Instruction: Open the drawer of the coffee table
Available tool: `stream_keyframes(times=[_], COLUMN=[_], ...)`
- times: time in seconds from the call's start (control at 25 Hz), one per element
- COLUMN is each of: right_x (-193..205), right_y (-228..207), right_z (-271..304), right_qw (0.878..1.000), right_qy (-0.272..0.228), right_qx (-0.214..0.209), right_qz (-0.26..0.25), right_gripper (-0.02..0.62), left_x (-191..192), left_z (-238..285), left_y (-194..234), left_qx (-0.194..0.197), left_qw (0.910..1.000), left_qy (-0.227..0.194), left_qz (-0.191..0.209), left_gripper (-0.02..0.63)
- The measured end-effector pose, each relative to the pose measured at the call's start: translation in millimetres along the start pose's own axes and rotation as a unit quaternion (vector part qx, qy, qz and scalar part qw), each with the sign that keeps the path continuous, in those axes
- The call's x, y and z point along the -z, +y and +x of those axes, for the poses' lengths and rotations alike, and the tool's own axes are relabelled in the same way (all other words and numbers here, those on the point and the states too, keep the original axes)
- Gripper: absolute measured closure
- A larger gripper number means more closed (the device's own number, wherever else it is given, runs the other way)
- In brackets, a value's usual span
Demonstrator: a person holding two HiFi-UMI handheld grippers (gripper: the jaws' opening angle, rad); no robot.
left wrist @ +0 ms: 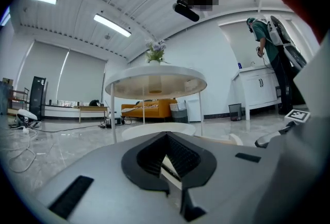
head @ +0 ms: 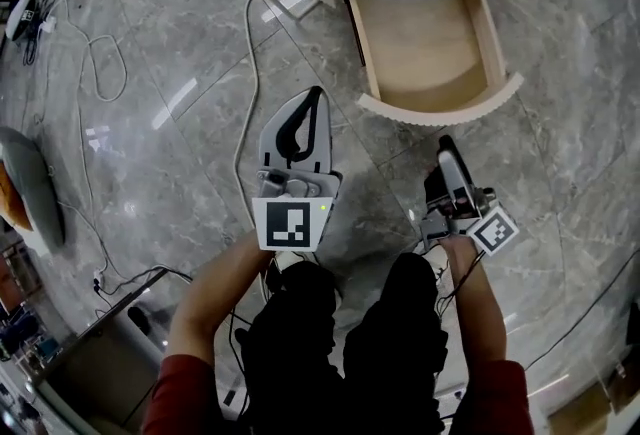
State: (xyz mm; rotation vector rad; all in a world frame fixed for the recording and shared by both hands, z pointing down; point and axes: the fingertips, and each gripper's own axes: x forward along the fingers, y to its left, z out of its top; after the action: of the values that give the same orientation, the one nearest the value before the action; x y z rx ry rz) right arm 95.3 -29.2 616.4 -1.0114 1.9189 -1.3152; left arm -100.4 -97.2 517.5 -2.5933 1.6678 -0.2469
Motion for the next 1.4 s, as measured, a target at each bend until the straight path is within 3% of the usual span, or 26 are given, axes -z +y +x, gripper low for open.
stream_keyframes(times=[0.12,0.2,0.4,0.6,0.84,1.04,1.24,1.4], right_x=[-35,-61,-122,-176,-237,-251,-253,-267], right_y=[67,116,253,407,557,646,707,731], right_z=[2,4,14,32,68,70,74,79], right_qw=[1.0,1.0,0.998,0.997,0.995,0.996,0.995,0.992], right_qy=[-0.005,-0.019,-0.058,-0.077,-0.088,-0.079,-0.073,-0.095], right_qx=[-0.002,-0.002,0.009,0.01,-0.031,-0.043,-0.056,-0.075], right_qz=[-0.014,-0.013,0.001,-0.01,-0.022,-0.026,-0.044,-0.036], right_gripper=[0.298,0.298,0.298,0.298,0.298,0.298,0.298,0.298], left_x=[-59,-103,-260,-408,-542,-619,-667,-696], left_z=[-7,-10,-25,-62,-87,-115,-132,-129], left_y=[17,31,84,100,98,82,91,104], left_qx=[0.014,0.019,-0.054,-0.072,-0.068,-0.07,-0.083,-0.093], left_qw=[0.9998,0.9992,0.995,0.9936,0.9937,0.9929,0.9913,0.9937], left_qy=[0.016,0.031,0.001,0.016,0.05,0.064,0.046,0.0], left_qz=[0.003,-0.019,-0.084,-0.085,-0.074,-0.072,-0.091,-0.061], left_gripper=[0.594,0.594,0.594,0.594,0.594,0.594,0.594,0.594])
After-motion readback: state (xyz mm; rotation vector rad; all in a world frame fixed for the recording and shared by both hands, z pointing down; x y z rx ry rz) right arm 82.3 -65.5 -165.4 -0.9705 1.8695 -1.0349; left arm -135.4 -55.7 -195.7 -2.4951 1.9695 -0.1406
